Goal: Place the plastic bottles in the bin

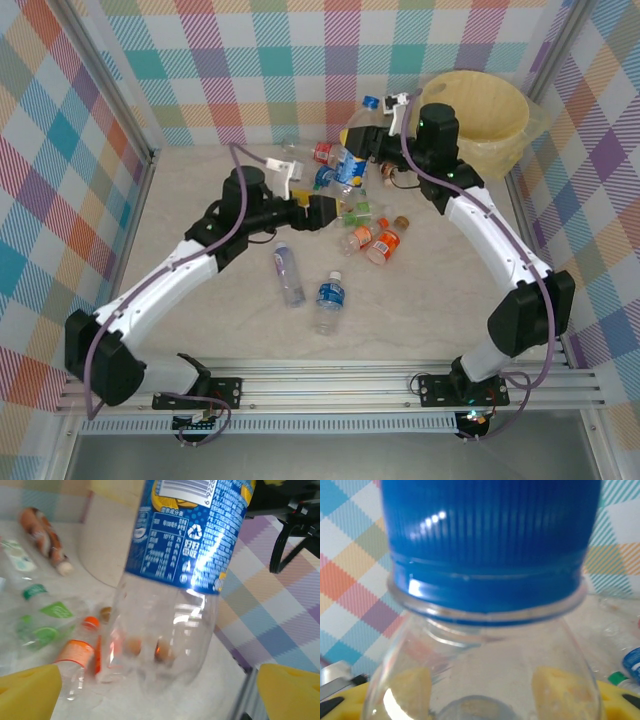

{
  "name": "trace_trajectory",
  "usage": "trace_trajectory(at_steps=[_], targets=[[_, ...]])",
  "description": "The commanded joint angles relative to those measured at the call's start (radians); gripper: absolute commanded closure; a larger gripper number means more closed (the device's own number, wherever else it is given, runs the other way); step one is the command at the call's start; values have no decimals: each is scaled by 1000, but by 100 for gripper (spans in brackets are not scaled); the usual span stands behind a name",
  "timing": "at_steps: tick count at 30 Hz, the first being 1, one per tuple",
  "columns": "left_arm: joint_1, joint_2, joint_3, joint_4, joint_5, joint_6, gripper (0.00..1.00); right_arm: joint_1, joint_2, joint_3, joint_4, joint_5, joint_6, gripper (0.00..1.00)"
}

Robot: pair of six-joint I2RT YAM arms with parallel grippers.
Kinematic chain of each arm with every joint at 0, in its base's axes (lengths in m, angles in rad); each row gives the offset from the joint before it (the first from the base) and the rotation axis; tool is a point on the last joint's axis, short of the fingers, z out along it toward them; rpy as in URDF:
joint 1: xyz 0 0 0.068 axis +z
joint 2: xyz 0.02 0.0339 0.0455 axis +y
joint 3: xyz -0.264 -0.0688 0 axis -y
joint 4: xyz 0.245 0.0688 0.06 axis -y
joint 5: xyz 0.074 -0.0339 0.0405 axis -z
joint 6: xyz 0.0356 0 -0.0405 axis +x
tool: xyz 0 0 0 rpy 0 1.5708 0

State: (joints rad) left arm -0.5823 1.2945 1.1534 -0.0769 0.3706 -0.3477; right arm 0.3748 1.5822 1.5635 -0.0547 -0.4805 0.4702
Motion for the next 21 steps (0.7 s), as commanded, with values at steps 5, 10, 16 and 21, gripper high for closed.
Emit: trace_trajectory(at_steps=[5, 10, 16, 21], targets=[[-12, -163, -129, -64, -417, -64, 0, 0, 51, 158, -112, 188, -125, 55], [-13, -236, -157, -184, -606, -117, 0, -8, 90, 237, -112, 265, -157, 55], [-13, -277, -194, -331, -780, -191, 0, -52, 159, 396, -151, 352, -233, 55], [-13, -259, -228, -399, -869, -259, 0, -127, 243, 573, -191, 392, -247, 55]])
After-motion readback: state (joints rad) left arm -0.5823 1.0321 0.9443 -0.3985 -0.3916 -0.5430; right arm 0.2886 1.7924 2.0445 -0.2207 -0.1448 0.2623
